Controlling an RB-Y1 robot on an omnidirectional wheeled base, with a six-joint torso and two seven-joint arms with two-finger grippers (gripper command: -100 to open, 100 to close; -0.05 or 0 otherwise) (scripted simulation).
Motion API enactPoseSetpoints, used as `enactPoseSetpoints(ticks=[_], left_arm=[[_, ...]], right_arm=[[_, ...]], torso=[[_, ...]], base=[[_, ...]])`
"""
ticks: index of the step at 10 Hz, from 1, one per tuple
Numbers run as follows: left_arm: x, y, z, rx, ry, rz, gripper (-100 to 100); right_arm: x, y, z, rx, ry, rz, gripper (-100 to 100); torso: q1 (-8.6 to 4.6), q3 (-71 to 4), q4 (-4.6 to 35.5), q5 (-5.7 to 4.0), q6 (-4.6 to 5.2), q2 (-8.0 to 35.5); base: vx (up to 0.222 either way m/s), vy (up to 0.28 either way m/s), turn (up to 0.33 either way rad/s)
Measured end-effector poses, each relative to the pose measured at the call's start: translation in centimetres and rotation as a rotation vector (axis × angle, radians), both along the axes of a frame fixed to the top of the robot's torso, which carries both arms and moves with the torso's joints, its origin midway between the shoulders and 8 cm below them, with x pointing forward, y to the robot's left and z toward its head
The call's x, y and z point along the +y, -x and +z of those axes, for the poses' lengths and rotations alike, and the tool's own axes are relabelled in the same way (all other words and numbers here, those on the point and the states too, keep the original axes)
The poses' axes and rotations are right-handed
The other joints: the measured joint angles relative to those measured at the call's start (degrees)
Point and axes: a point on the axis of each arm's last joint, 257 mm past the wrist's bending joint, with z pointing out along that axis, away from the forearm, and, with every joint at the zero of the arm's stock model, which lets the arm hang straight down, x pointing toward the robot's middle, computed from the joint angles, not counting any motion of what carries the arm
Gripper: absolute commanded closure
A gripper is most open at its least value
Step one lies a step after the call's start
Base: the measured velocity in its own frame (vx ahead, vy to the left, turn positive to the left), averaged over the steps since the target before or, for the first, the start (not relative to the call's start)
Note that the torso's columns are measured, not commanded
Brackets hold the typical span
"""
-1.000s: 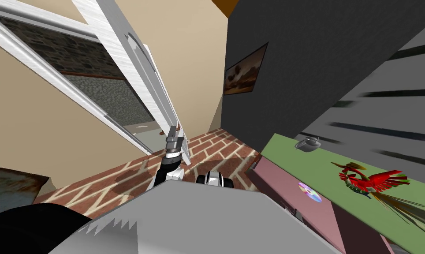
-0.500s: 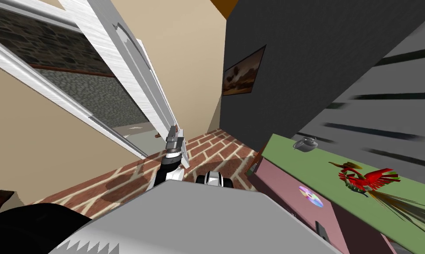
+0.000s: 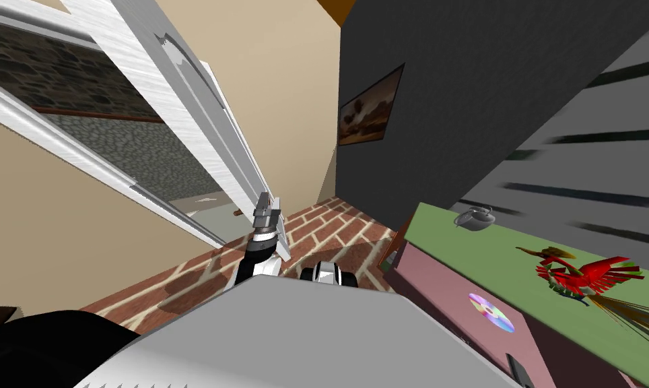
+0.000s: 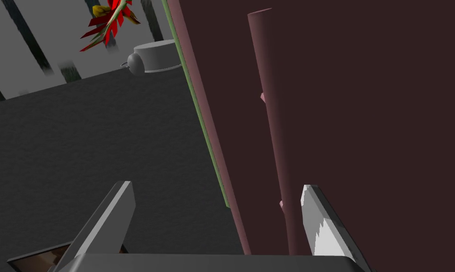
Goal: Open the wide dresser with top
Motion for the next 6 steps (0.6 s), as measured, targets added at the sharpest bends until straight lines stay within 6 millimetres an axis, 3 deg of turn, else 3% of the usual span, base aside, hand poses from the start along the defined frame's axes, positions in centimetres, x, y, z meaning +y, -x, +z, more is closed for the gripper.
enactPoseSetpoints(ticks=[1, 6], left_arm=[[0.0, 0.0, 0.0, 0.0, 0.0, 0.0, 0], [0.0, 0.0, 0.0, 0.0, 0.0, 0.0, 0]], right_arm=[[0.1, 0.3, -0.3, 0.01, -0.008, 0.0, 0], [0.9, 1.0, -1.6, 0.044, -0.038, -0.001, 0]], torso=[[-0.08, 0.07, -0.01, -0.16, -0.06, 0.0], [-0.78, 0.17, -0.15, -0.73, 0.02, -0.15]], base=[[0.0, 0.0, 0.0], [0.0, 0.0, 0.0]])
